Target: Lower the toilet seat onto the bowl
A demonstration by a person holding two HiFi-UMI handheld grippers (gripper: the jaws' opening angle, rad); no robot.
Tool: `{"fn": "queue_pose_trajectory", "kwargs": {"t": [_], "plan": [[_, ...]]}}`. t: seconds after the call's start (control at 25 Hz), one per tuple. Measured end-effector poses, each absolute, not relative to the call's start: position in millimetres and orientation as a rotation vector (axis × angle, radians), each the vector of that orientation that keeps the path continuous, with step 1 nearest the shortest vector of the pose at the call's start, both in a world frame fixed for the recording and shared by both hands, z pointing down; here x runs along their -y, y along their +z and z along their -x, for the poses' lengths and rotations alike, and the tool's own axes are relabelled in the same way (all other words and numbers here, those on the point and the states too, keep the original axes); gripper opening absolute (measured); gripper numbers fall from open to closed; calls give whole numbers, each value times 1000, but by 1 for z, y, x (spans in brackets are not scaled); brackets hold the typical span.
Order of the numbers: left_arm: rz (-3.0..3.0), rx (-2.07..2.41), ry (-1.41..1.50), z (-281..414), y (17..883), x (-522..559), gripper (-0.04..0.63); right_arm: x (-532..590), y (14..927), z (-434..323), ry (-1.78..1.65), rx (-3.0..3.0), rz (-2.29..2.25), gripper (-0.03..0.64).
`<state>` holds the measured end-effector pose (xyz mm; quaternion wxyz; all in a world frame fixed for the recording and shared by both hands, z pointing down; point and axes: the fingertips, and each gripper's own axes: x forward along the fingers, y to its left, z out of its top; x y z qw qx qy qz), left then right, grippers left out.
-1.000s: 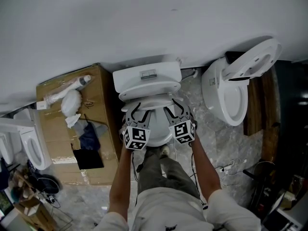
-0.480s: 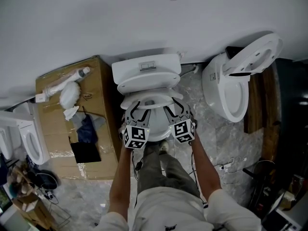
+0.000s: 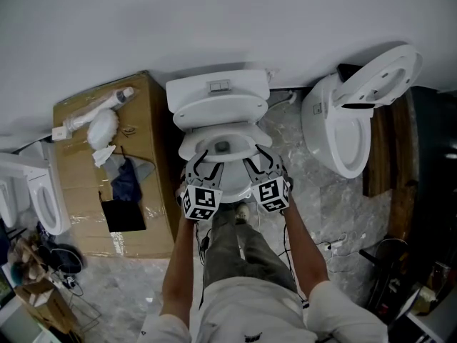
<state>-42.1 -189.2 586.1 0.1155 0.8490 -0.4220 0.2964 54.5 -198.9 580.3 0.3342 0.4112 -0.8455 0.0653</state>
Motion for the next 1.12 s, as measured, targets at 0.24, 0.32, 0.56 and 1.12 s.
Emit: {"fn": "queue_pose_trajectory", "kwargs": {"t": [0.24, 0.32, 0.56, 1.12], "plan": [[-2475, 1243, 881, 39, 594, 170, 222, 180, 589, -58, 180, 2210, -1046, 189], [-2472, 1244, 886, 38, 596, 164, 224, 174, 591, -59, 182, 2211, -1036, 189], [-2469, 1237, 901, 37, 605, 146, 227, 157, 601, -60, 184, 2212, -1009, 190], [-2469, 1218, 940, 32, 629, 104, 232, 117, 625, -64, 189, 2212, -932, 196]]}}
